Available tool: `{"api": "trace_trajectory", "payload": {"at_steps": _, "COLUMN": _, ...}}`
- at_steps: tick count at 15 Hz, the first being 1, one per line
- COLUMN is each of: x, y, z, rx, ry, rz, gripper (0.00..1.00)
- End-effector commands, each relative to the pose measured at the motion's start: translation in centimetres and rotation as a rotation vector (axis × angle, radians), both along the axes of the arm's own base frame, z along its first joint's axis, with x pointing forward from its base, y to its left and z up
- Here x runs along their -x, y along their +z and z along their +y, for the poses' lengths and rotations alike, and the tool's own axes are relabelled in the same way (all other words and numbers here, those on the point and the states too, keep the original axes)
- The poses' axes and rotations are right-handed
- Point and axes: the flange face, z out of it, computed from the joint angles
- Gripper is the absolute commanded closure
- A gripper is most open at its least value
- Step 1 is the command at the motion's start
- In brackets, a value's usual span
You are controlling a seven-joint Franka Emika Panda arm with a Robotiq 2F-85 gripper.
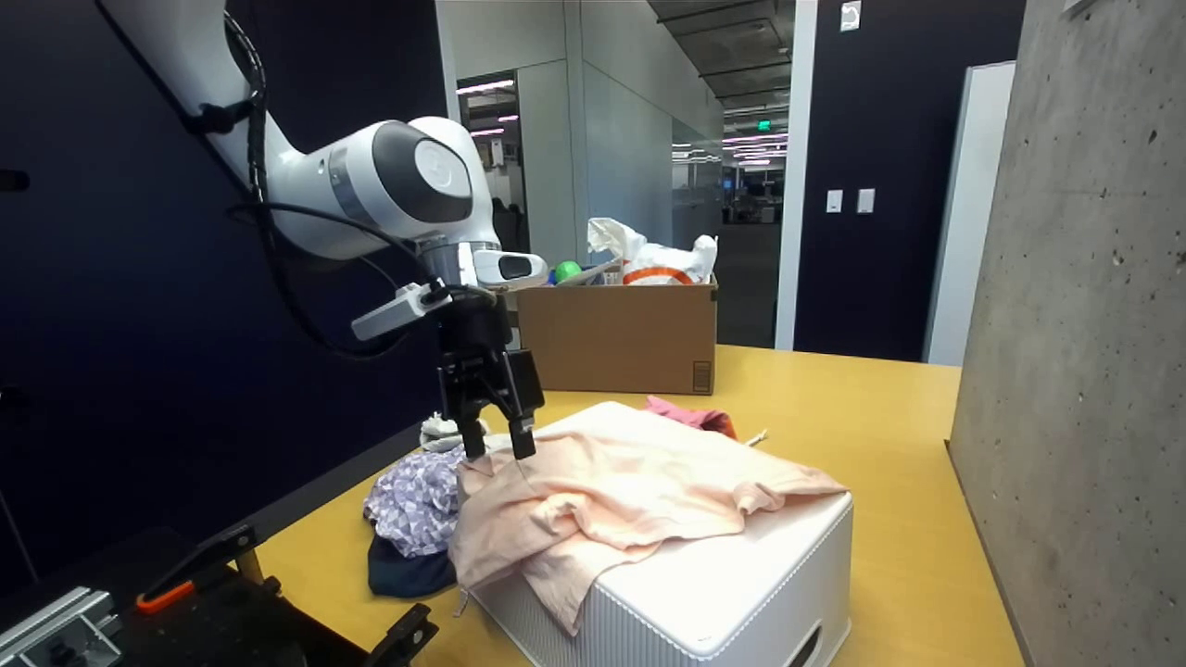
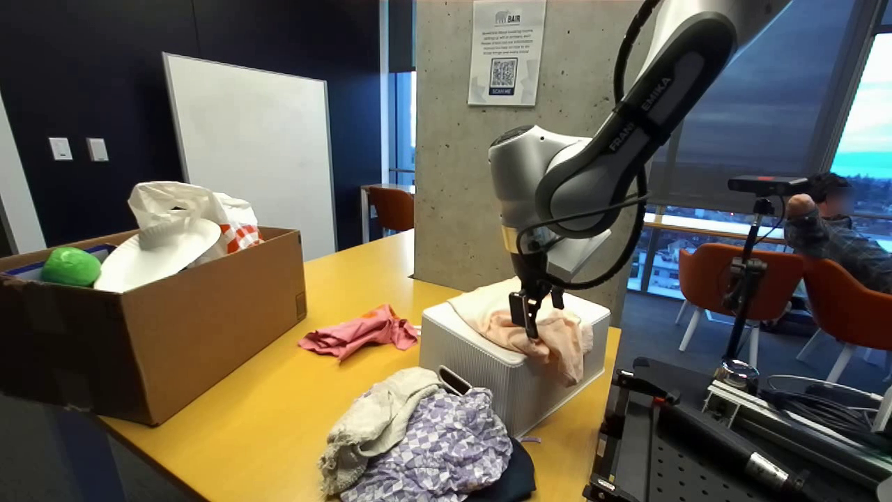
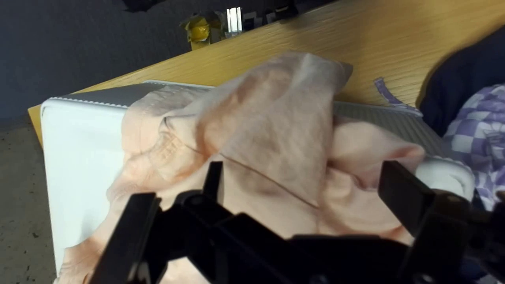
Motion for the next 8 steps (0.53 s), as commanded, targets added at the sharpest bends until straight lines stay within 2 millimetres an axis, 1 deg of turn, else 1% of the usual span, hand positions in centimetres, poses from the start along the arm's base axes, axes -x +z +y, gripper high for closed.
{"api": "trace_trajectory", "payload": {"at_steps": 1, "x": 0.3, "y": -0.1, "z": 0.8, "rx": 0.017, "ry": 0.085, "rz": -0.033, "gripper": 0.0}}
{"api": "trace_trajectory", "payload": {"at_steps": 4, "x": -0.2, "y": -0.2, "z": 2.2, "rx": 0.009, "ry": 0.143, "rz": -0.059, "gripper": 0.0}}
{"api": "trace_trajectory", "payload": {"at_steps": 6, "x": -0.6, "y": -0.7, "z": 2.5, "rx": 0.001, "ry": 0.155, "rz": -0.064, "gripper": 0.0}}
{"api": "trace_trajectory", "payload": {"at_steps": 8, "x": -0.4, "y": -1.3, "z": 2.6, "rx": -0.004, "ry": 0.152, "rz": -0.048, "gripper": 0.0}}
